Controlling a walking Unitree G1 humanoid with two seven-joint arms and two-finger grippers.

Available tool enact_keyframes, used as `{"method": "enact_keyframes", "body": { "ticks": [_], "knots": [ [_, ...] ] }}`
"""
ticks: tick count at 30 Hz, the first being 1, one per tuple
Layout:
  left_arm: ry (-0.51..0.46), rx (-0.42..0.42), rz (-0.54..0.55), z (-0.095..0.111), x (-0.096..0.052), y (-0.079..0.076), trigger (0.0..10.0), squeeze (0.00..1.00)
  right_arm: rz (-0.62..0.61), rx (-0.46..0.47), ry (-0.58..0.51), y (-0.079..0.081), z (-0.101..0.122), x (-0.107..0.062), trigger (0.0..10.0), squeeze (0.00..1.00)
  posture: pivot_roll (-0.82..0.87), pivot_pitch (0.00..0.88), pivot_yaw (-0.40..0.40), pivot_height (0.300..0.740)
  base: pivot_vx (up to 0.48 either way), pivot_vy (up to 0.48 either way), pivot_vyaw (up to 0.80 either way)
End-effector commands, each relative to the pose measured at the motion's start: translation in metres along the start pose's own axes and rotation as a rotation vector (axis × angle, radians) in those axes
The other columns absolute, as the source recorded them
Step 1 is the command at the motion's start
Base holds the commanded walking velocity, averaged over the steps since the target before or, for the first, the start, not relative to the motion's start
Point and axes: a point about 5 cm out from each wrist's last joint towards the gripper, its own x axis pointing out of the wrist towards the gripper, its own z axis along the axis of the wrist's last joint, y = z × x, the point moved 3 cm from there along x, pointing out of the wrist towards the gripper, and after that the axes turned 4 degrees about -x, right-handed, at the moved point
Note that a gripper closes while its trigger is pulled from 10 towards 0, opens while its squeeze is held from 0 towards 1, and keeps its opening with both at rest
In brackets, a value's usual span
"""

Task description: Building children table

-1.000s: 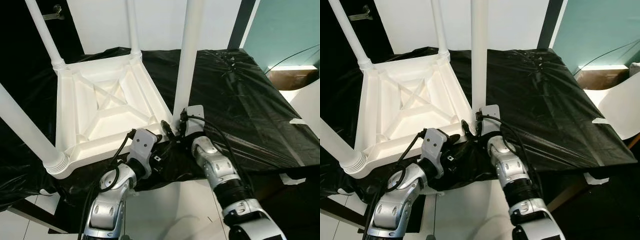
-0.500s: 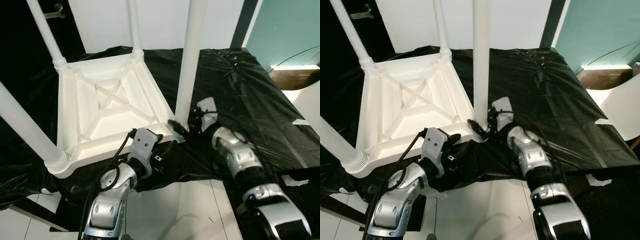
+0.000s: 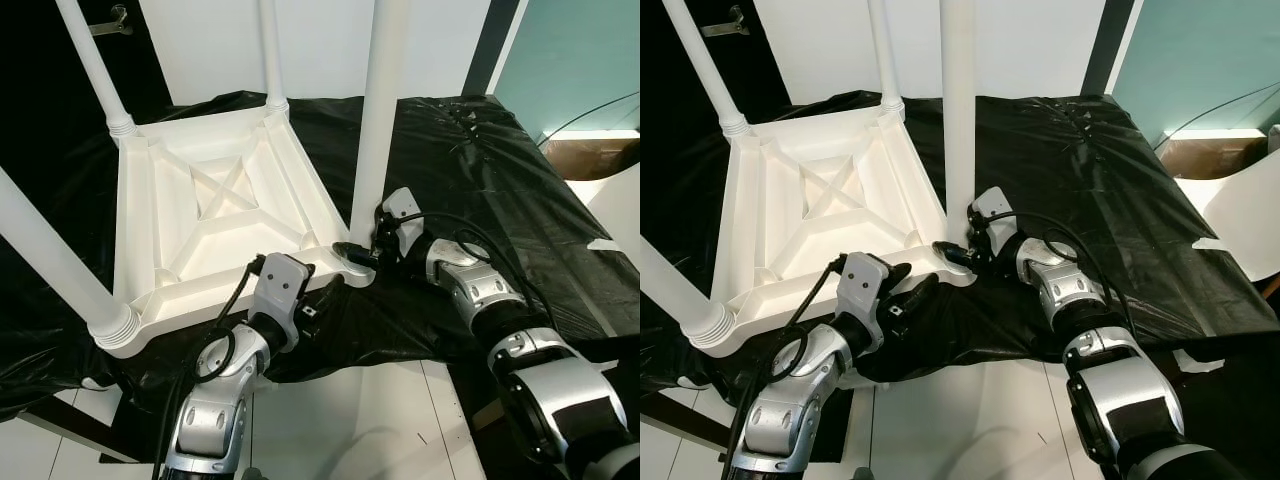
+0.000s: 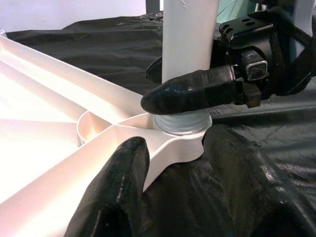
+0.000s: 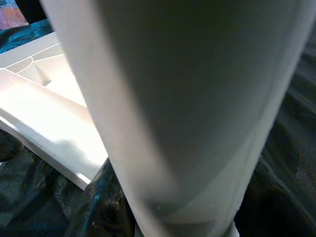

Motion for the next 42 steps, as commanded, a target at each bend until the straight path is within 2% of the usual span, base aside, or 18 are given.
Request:
{"method": "enact_keyframes", "body": {
  "ticks": [1, 4, 5, 13, 17, 23, 24, 25, 26, 29, 30, 42],
  "knots": [
    [0.007, -0.007, 0.010, -0.001, 0.000, 0.000, 10.0, 0.00, 0.020, 0.006, 0.049, 0.003, -0.011, 0.000, 0.0, 0.00, 0.09, 0.000, -0.040, 0.740, 0.000, 0.000, 0.00],
    [0.007, -0.007, 0.009, -0.001, 0.000, 0.000, 10.0, 0.00, 0.013, 0.014, 0.050, 0.002, -0.011, 0.000, 0.0, 0.00, 0.09, 0.000, -0.040, 0.740, 0.000, 0.000, 0.00],
    [0.008, -0.006, 0.006, -0.001, 0.001, -0.001, 10.0, 0.00, -0.012, 0.034, 0.053, 0.000, -0.013, 0.000, 10.0, 0.00, 0.08, 0.000, -0.037, 0.740, 0.000, 0.000, 0.00],
    [0.015, -0.007, -0.008, -0.002, 0.001, -0.003, 10.0, 0.00, -0.157, 0.087, 0.086, -0.005, -0.023, 0.000, 10.0, 0.00, 0.08, 0.000, -0.035, 0.740, 0.000, 0.000, 0.00],
    [0.019, -0.011, -0.013, -0.003, 0.001, -0.005, 10.0, 0.00, -0.312, 0.171, 0.105, -0.004, -0.029, 0.004, 10.0, 0.00, 0.07, 0.000, -0.035, 0.740, 0.000, 0.000, 0.00],
    [0.022, -0.019, -0.012, -0.004, 0.000, -0.005, 10.0, 0.00, -0.417, 0.195, 0.096, 0.003, -0.028, 0.010, 10.0, 0.00, 0.07, 0.000, -0.032, 0.740, 0.000, 0.000, 0.00],
    [0.023, -0.022, -0.012, -0.005, 0.000, -0.006, 10.0, 0.00, -0.470, 0.197, 0.088, 0.006, -0.027, 0.012, 10.0, 0.00, 0.07, 0.000, -0.032, 0.740, 0.000, 0.000, 0.00],
    [0.023, -0.022, -0.012, -0.005, 0.000, -0.006, 10.0, 0.00, -0.470, 0.197, 0.088, 0.006, -0.027, 0.012, 10.0, 0.00, 0.07, 0.000, -0.032, 0.740, 0.000, 0.000, 0.00],
    [0.024, -0.023, -0.011, -0.005, 0.000, -0.006, 10.0, 0.00, -0.539, 0.216, 0.082, 0.010, -0.026, 0.014, 10.0, 0.00, 0.07, 0.000, -0.031, 0.740, 0.000, 0.000, 0.00],
    [0.024, -0.024, -0.011, -0.005, 0.000, -0.005, 10.0, 0.00, -0.585, 0.231, 0.080, 0.012, -0.026, 0.014, 10.0, 0.00, 0.07, 0.000, -0.031, 0.740, 0.000, 0.000, 0.00],
    [0.022, -0.025, -0.008, -0.004, 0.001, -0.005, 10.0, 0.00, -0.652, 0.270, 0.075, 0.016, -0.023, 0.016, 10.0, 0.00, 0.07, 0.000, -0.032, 0.740, 0.000, 0.000, 0.00],
    [0.020, -0.025, -0.006, -0.002, 0.003, -0.003, 10.0, 0.00, -0.681, 0.287, 0.058, 0.015, -0.013, 0.014, 10.0, 0.00, 0.06, 0.000, -0.029, 0.740, 0.000, 0.000, 0.00]
  ]
}}
